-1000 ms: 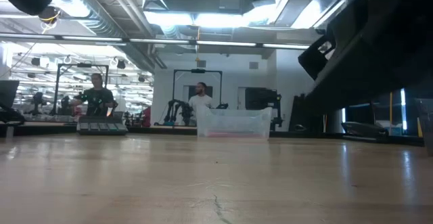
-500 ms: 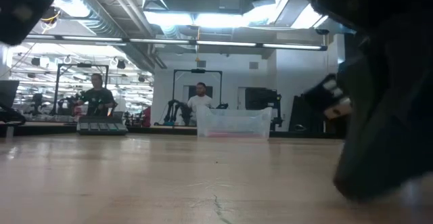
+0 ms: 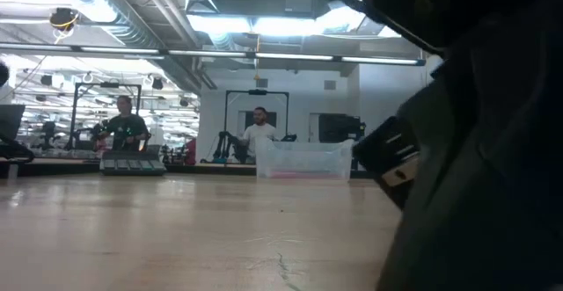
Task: Sort crayons/erasers/pens/pencils in bins
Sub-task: Put the blue crayon into the black bin
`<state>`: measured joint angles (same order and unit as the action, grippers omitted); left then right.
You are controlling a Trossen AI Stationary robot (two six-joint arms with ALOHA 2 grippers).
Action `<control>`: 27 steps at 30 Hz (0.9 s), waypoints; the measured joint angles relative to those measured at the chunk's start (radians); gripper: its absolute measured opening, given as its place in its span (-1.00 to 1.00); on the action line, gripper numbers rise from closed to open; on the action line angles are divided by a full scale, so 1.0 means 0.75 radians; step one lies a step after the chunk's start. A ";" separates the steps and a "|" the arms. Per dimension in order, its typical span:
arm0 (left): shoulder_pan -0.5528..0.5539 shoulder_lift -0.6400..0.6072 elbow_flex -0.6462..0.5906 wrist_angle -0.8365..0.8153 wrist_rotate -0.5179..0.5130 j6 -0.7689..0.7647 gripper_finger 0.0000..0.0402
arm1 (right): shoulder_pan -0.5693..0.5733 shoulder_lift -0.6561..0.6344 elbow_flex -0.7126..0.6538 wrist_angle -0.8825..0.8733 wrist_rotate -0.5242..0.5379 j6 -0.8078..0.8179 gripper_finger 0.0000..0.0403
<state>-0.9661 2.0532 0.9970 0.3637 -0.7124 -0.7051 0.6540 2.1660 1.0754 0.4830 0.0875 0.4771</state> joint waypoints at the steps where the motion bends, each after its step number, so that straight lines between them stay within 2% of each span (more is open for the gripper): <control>1: 0.000 0.012 0.000 0.026 0.002 0.000 -0.78 | 0.004 0.010 0.018 -0.007 -0.013 -0.014 -1.00; 10: 0.000 0.095 0.001 0.099 -0.002 0.005 -0.61 | 0.029 0.023 0.138 -0.174 -0.061 -0.090 -1.00; 20: 0.001 0.096 0.002 0.112 0.019 0.060 -0.61 | -0.024 0.055 0.146 -0.128 -0.151 -0.138 -1.00; 23: -0.004 0.099 0.002 0.125 -0.042 0.108 -0.60 | -0.050 0.096 0.148 -0.058 -0.221 -0.141 -1.00; 27: 0.017 0.099 0.002 0.120 -0.084 0.126 -0.59 | -0.067 0.122 0.153 -0.035 -0.225 -0.173 -1.00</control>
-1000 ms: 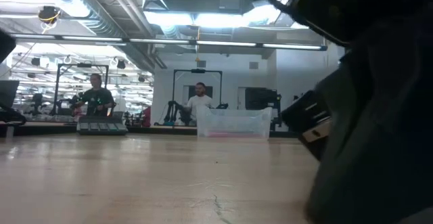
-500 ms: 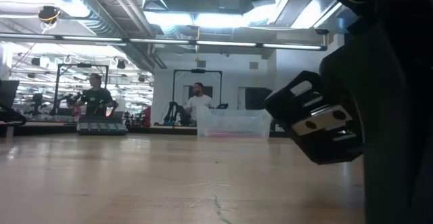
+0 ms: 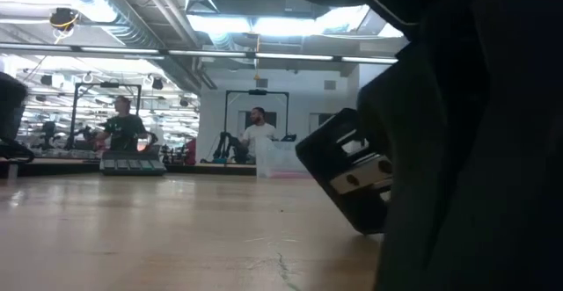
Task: Sort crayons/erasers/pens/pencils in bins
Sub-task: Put the blue crayon into the black bin
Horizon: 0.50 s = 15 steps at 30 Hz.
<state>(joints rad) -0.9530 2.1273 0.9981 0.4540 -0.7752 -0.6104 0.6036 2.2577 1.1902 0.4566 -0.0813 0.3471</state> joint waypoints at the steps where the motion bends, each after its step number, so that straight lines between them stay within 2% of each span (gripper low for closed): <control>1: 0.006 0.000 0.000 -0.001 0.005 0.000 -0.58 | -0.004 0.001 0.004 -0.003 -0.002 -0.003 -1.00; 6: 0.015 0.000 0.003 0.013 0.000 0.069 -0.52 | -0.023 0.006 0.051 -0.016 -0.006 -0.041 -1.00; 11: 0.046 -0.010 0.064 0.011 -0.020 0.165 -0.47 | -0.012 0.011 0.098 -0.044 0.140 -0.124 -1.00; 15: 0.028 -0.010 0.094 0.003 0.006 0.233 -0.45 | 0.002 0.012 0.166 -0.151 0.174 -0.151 -1.00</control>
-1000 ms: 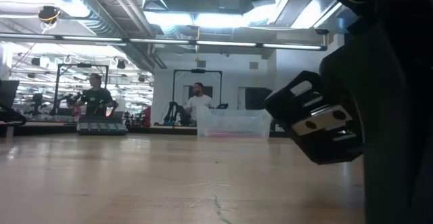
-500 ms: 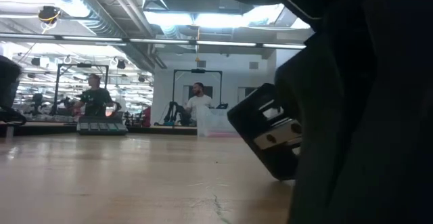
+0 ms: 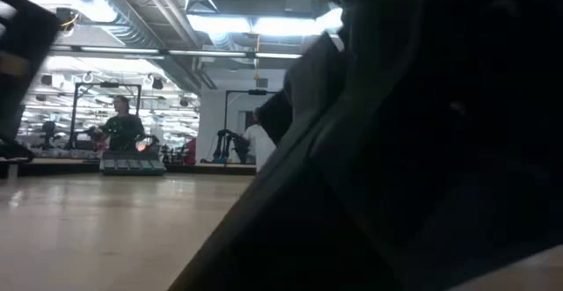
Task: Sort crayons/erasers/pens/pencils in bins
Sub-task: Put the blue crayon into the black bin
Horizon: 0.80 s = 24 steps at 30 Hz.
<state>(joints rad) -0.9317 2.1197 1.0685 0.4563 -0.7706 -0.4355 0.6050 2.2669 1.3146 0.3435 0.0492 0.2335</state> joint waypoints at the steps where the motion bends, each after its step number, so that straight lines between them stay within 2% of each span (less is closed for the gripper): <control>1: -0.005 0.000 0.001 0.000 0.003 0.010 -0.45 | 0.005 0.000 0.024 -0.049 0.004 -0.004 -1.00; 6: -0.012 0.000 0.002 0.001 0.001 0.013 -0.45 | 0.047 -0.002 0.126 -0.285 0.102 -0.011 -1.00; 12: -0.025 0.000 0.002 -0.006 0.087 0.001 -0.45 | 0.077 -0.008 0.188 -0.468 0.101 0.020 -1.00; 21: -0.022 -0.001 0.002 -0.096 0.268 -0.011 -0.45 | 0.075 -0.011 0.187 -0.476 -0.160 0.038 -1.00; 24: -0.008 -0.001 0.002 -0.115 0.314 -0.030 -0.45 | 0.076 -0.011 0.186 -0.472 -0.203 0.036 -1.00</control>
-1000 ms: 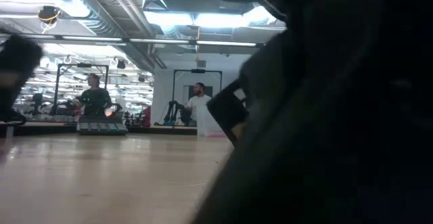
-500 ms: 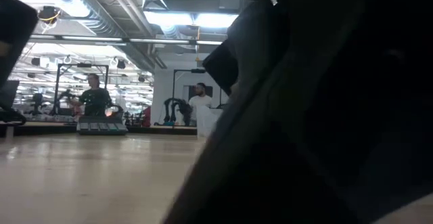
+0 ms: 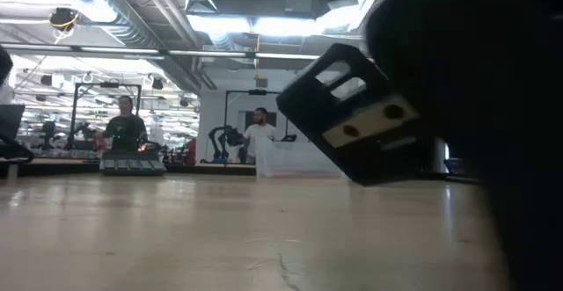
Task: Sort crayons/erasers/pens/pencils in bins
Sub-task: Put the blue crayon into the black bin
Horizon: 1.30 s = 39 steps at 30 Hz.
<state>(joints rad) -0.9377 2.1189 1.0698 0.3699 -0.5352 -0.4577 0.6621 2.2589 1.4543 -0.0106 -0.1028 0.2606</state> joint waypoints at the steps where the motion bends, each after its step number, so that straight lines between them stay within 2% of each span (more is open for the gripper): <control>1: 0.006 0.000 0.000 -0.001 0.013 -0.011 -0.45 | 0.000 0.001 -0.002 0.009 0.000 -0.006 -1.00; 8: 0.032 -0.005 0.004 -0.029 0.058 -0.018 -0.45 | -0.049 0.068 -0.004 0.154 -0.104 -0.034 -1.00; 18: 0.026 -0.009 0.003 -0.056 0.065 -0.045 -0.45 | -0.087 0.122 -0.002 0.343 -0.097 -0.095 -1.00; 22: 0.025 -0.012 0.004 -0.086 0.057 -0.058 -0.45 | -0.093 0.125 0.000 0.366 -0.063 -0.111 -1.00; 29: 0.017 -0.020 0.008 -0.298 -0.077 -0.220 -0.49 | -0.084 0.127 0.000 0.378 0.064 -0.155 -1.00; 39: -0.034 -0.017 0.032 -0.371 -0.225 -0.160 -0.49 | -0.096 0.118 0.018 0.379 0.195 -0.217 -1.00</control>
<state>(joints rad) -0.9634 2.1063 1.0942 0.0920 -0.7042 -0.5774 0.5900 2.3474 1.4682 0.2739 0.0431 0.0980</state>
